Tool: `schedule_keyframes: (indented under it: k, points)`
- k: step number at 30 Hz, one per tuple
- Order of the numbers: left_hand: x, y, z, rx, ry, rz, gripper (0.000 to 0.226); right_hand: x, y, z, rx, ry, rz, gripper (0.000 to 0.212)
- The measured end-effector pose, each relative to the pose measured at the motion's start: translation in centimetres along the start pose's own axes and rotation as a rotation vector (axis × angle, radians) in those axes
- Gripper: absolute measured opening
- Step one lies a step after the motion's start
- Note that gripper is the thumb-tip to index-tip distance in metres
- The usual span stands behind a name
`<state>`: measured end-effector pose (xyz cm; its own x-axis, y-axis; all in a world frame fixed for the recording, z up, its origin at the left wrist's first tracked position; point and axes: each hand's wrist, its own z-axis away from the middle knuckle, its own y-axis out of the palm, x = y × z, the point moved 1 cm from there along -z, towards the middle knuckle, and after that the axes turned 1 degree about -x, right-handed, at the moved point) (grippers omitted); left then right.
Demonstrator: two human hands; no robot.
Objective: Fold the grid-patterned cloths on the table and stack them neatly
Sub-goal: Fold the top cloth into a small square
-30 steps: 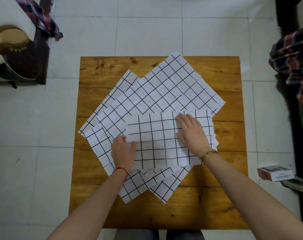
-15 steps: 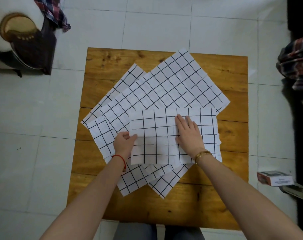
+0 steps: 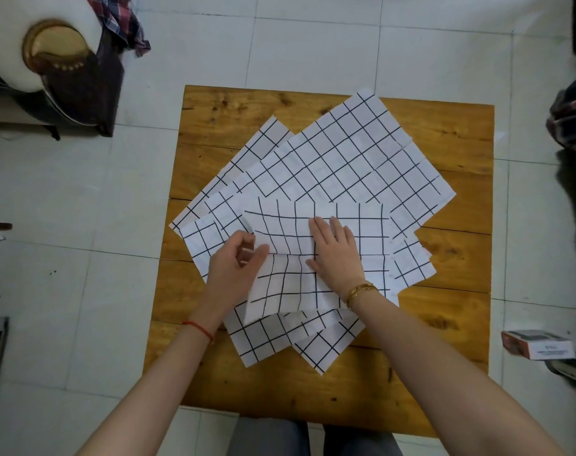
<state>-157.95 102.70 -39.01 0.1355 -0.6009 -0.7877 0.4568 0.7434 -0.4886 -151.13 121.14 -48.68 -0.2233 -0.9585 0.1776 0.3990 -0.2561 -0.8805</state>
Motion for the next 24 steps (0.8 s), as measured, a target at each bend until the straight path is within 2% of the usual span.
schedule_keyframes:
  k: [7, 12, 17, 19, 24]
  points:
    - [-2.3, 2.6, 0.1, 0.041, 0.064, 0.012, 0.010, 1.3, 0.6, -1.0, 0.003, -0.021, 0.046, 0.087]
    - [-4.1, 6.5, 0.3, 0.072, 0.150, 0.014, 0.010, 0.0, -0.6, -0.1, -0.007, -0.027, 0.005, 0.056]
    - [-5.3, 10.5, 0.6, 0.133, 0.157, -0.022, 0.021, -3.7, -3.0, 2.6, -0.174, 0.178, -0.328, 0.038]
    - [-5.3, 11.8, 0.8, 0.153, 0.171, -0.042, 0.024, -6.1, -2.5, 3.0, -0.278, 0.339, -0.530, 0.025]
    - [-3.1, 13.0, 1.5, 0.135, 0.151, -0.148, 0.025, -9.7, -1.1, 4.7, -0.304, 0.522, -0.768, 0.023]
